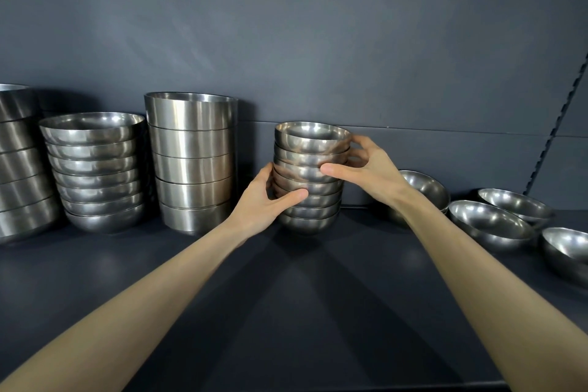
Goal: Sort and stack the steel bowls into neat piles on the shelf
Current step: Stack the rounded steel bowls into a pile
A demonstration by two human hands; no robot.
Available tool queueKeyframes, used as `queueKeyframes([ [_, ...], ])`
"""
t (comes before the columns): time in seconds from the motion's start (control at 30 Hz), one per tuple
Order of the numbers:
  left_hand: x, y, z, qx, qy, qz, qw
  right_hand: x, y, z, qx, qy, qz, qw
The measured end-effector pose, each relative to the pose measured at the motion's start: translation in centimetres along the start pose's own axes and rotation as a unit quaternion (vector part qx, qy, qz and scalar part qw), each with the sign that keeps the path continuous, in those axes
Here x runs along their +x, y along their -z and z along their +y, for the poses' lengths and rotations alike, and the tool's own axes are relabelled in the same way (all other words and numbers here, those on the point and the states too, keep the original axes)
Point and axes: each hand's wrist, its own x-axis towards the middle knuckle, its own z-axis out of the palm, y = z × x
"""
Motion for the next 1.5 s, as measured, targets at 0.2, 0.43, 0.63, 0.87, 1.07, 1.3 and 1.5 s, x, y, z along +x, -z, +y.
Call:
queueKeyframes([
  [0.2,-1.1,0.0,1.1,0.110,-0.023,0.051,0.992,-1.7,1.5,0.1,-0.126,-0.033,-0.003,0.991],
  [0.43,-4.2,-0.6,6.1,0.324,-0.061,0.062,0.942,-4.7,5.9,-2.3,-0.254,-0.018,0.004,0.967],
  [0.63,-4.7,-4.6,13.1,0.432,-0.151,0.026,0.889,-8.4,11.8,-5.5,-0.367,0.007,0.005,0.930],
  [0.87,-6.2,-10.3,13.4,0.486,-0.159,-0.025,0.859,-13.1,16.0,-3.7,-0.424,-0.016,0.004,0.906],
  [1.07,-6.2,-13.4,11.1,0.464,-0.122,-0.058,0.875,-14.8,17.1,-0.4,-0.408,-0.028,0.000,0.912],
  [1.3,-3.1,-15.2,8.0,0.389,-0.061,-0.066,0.917,-12.3,17.5,2.7,-0.395,-0.039,0.003,0.918],
  [1.5,1.0,-16.4,4.0,0.329,-0.028,-0.084,0.940,-8.7,16.7,5.4,-0.386,-0.054,0.001,0.921],
])
